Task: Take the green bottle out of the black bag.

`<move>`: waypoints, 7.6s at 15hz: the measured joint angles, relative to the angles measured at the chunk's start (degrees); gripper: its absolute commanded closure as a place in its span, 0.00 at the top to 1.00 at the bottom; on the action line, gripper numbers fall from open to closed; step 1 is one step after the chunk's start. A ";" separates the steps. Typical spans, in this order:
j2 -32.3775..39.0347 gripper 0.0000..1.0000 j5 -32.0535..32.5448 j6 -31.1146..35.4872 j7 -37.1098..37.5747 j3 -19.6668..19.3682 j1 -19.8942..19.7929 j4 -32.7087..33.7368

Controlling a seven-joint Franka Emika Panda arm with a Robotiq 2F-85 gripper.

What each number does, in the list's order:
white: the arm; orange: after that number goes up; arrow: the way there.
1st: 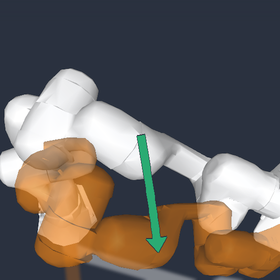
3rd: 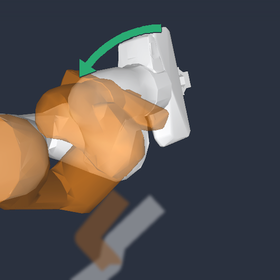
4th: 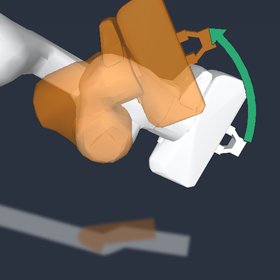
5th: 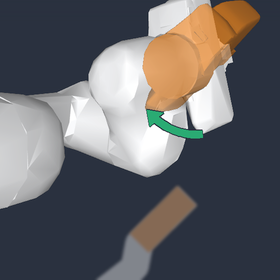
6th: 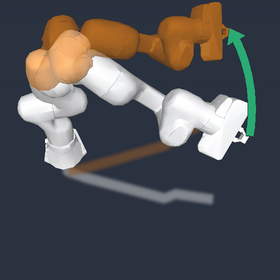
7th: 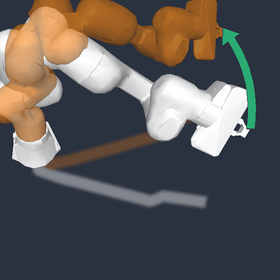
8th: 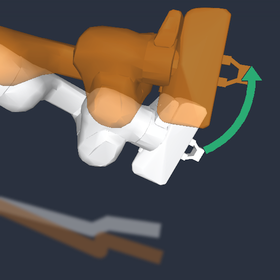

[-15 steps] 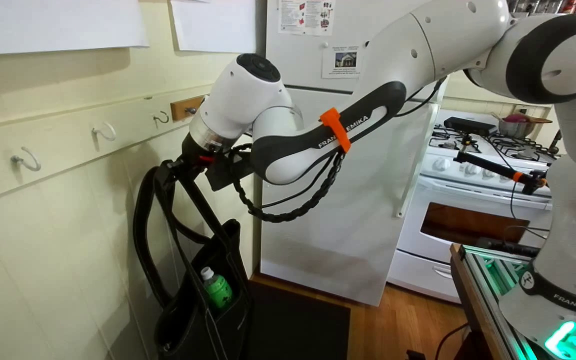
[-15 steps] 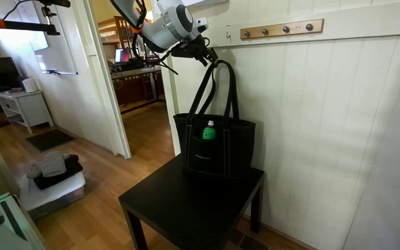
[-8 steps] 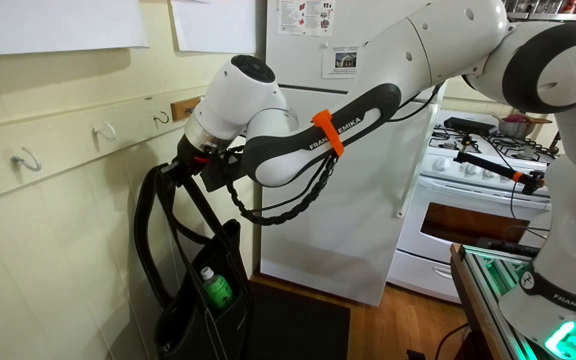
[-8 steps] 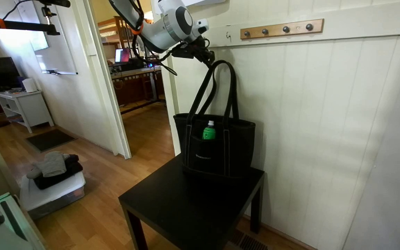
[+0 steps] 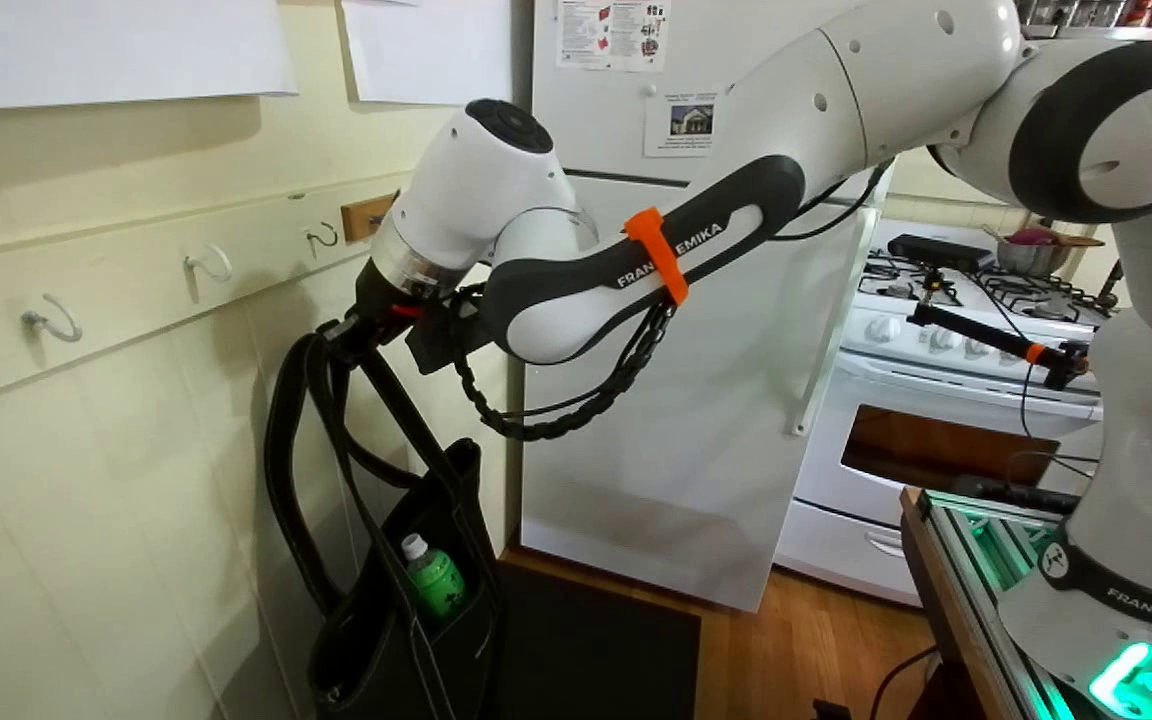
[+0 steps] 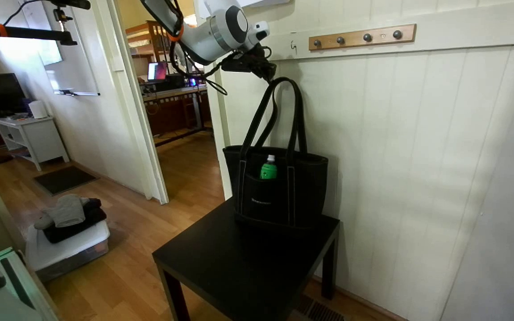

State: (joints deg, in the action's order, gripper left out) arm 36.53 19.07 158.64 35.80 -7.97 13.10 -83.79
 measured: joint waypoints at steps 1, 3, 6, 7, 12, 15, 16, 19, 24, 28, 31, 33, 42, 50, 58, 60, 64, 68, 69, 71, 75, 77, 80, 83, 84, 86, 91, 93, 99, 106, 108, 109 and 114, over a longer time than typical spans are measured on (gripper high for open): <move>-0.39 0.00 -0.10 0.00 -0.78 0.01 0.13 -0.38; -1.36 0.00 -0.44 -0.06 -2.56 0.11 0.41 -1.39; -3.43 0.26 -2.07 -0.14 -6.69 1.00 0.43 -3.79; -4.06 0.28 -2.58 -0.15 -7.84 1.16 0.43 -4.54; -5.67 0.64 -3.12 -0.16 -11.06 1.19 0.39 -6.99; -5.38 0.86 -3.12 -0.16 -12.25 1.19 0.39 -7.48; -5.19 0.93 -3.12 -0.16 -12.51 1.19 0.39 -7.56; -4.26 1.00 -3.12 0.58 -12.74 1.16 0.44 -7.45; -0.96 1.00 -3.12 5.62 -12.74 0.68 0.71 -5.27; 2.66 0.70 -3.28 7.15 -12.74 0.33 1.09 -1.56; 5.08 0.53 -3.76 7.22 -12.92 0.23 1.31 1.34; 6.18 0.37 -4.33 7.23 -13.35 0.22 1.36 2.75; 5.99 0.02 -6.79 7.10 -17.97 1.04 0.75 3.60; -2.74 0.02 -7.08 -2.81 -22.88 3.63 0.14 -4.40; -12.59 0.02 -15.62 -9.81 -34.77 12.56 -6.96 -17.50; -14.65 0.02 -17.63 -12.28 -36.46 13.45 -8.27 -20.49; -18.55 0.02 -18.22 -19.10 -37.07 13.06 -9.44 -25.19; -20.96 0.07 -18.04 -27.48 -37.10 12.58 -9.55 -28.34; -21.40 0.32 -17.94 -29.64 -37.18 12.58 -9.54 -29.01; -22.21 0.36 -17.82 -33.26 -37.19 12.53 -9.54 -30.20; -23.40 0.66 -17.68 -39.05 -37.18 11.77 -9.58 -31.63; -23.69 0.81 -17.68 -40.50 -37.18 11.30 -9.61 -32.01; -23.86 1.00 -17.64 -42.80 -37.22 10.90 -9.63 -32.08; -24.39 1.00 -17.64 -46.79 -38.21 10.84 -9.75 -32.13; -24.65 1.00 -17.64 -48.29 -38.41 10.80 -9.84 -32.16; -25.34 1.00 -16.90 -48.81 -38.42 10.36 -9.91 -32.38; -26.32 1.00 -13.44 -34.65 -37.45 8.88 -10.51 -33.38; -25.68 1.00 -12.10 -25.40 -36.45 8.31 -10.77 -34.62; -19.89 1.00 -11.04 -4.93 -32.59 7.06 -10.89 -36.43; -18.72 1.00 -11.44 -4.36 -32.42 7.05 -10.89 -36.01; -17.43 1.00 -12.73 -4.36 -32.68 7.26 -11.11 -35.41; -16.25 1.00 -13.61 -4.35 -32.98 7.49 -11.31 -34.70; -9.08 1.00 -17.41 -3.82 -36.26 9.55 -12.90 -29.27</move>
State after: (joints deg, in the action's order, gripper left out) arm 27.45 1.67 154.83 -0.45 1.59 0.20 -113.06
